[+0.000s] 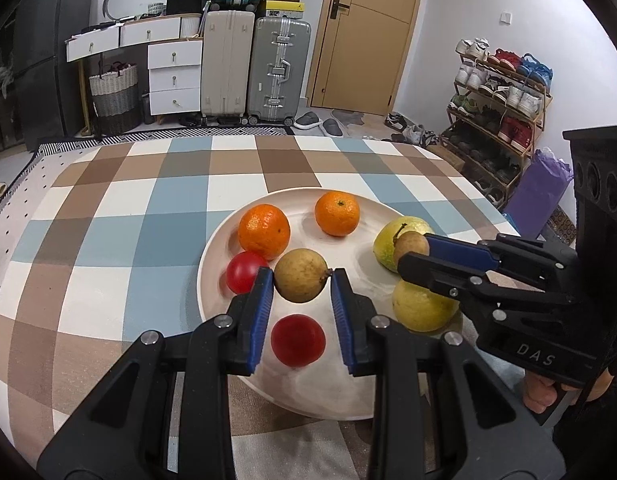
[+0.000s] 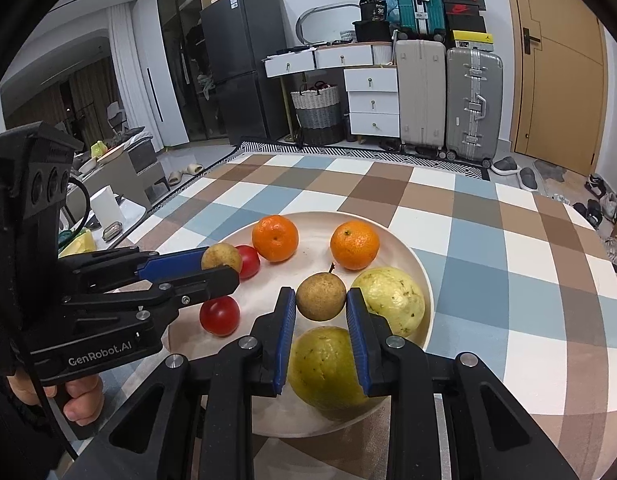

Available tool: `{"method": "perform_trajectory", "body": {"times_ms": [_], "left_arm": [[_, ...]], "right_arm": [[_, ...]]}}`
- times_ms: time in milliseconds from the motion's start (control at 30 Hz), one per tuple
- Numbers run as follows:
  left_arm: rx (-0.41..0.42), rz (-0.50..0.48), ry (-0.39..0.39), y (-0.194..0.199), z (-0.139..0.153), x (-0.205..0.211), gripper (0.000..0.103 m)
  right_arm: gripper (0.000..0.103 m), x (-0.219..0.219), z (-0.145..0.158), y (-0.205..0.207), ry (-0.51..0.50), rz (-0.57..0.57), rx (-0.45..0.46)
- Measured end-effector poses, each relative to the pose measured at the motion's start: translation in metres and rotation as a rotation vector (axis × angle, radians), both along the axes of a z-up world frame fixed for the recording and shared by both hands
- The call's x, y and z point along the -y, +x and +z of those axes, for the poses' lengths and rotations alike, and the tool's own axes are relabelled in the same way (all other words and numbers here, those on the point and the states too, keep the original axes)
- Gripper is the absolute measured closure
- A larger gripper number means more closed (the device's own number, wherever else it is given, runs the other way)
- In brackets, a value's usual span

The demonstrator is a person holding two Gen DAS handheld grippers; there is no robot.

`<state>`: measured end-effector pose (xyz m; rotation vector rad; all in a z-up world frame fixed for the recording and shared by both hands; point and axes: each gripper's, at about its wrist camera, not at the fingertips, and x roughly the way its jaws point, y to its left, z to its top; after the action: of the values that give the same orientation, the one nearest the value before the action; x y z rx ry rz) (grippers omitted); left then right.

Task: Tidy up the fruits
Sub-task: 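Carry both fruits over the white plate and open both tools to release them, then withdraw both tools and grasp a dark plum with the left tool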

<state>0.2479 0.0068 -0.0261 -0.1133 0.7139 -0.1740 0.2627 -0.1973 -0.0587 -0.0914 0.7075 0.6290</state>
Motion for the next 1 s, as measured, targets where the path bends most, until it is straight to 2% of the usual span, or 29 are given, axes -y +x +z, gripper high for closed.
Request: {"method": "perform_trajectory", "body": {"times_ms": [100,233,300,433,600,667,733,767,867,900,1000], "left_arm": [[-0.006,0.003,0.003,0.001,-0.002,0.001,0.076],[-0.015,0.001,0.0,0.002,-0.004,0.002,0.076],[-0.015,-0.001,-0.003,0.002,-0.004,0.002,0.076],[-0.003,-0.005,-0.003,0.0,-0.003,0.003,0.076],[0.009,-0.009,-0.004,-0.004,0.0,0.004,0.074],[0.007,-0.007,-0.004,-0.005,0.0,0.003,0.066],[0.001,0.006,-0.016,-0.007,0.0,0.0,0.049],[0.002,0.01,-0.026,-0.009,0.0,-0.001,0.046],[0.008,0.02,-0.04,-0.015,0.002,-0.006,0.029],[0.013,0.031,-0.04,-0.017,0.003,-0.008,0.02],[0.024,0.048,-0.057,-0.024,0.006,-0.012,0.016]], "right_arm": [[0.076,0.002,-0.004,0.0,0.011,-0.014,0.007],[0.071,0.004,-0.002,-0.001,0.023,-0.033,0.021],[0.059,0.005,0.0,-0.004,0.029,-0.028,0.03],[0.053,0.009,0.001,-0.01,0.029,-0.028,0.042],[0.034,0.018,0.003,-0.013,0.052,-0.038,0.058],[0.031,0.021,0.003,-0.012,0.059,-0.049,0.058],[0.024,0.024,0.003,-0.011,0.062,-0.057,0.053],[0.018,0.025,0.003,-0.012,0.063,-0.063,0.056],[0.013,0.028,0.004,-0.015,0.063,-0.066,0.06],[0.011,0.029,0.004,-0.016,0.064,-0.063,0.058],[0.007,0.03,0.004,-0.017,0.07,-0.062,0.054]]}}
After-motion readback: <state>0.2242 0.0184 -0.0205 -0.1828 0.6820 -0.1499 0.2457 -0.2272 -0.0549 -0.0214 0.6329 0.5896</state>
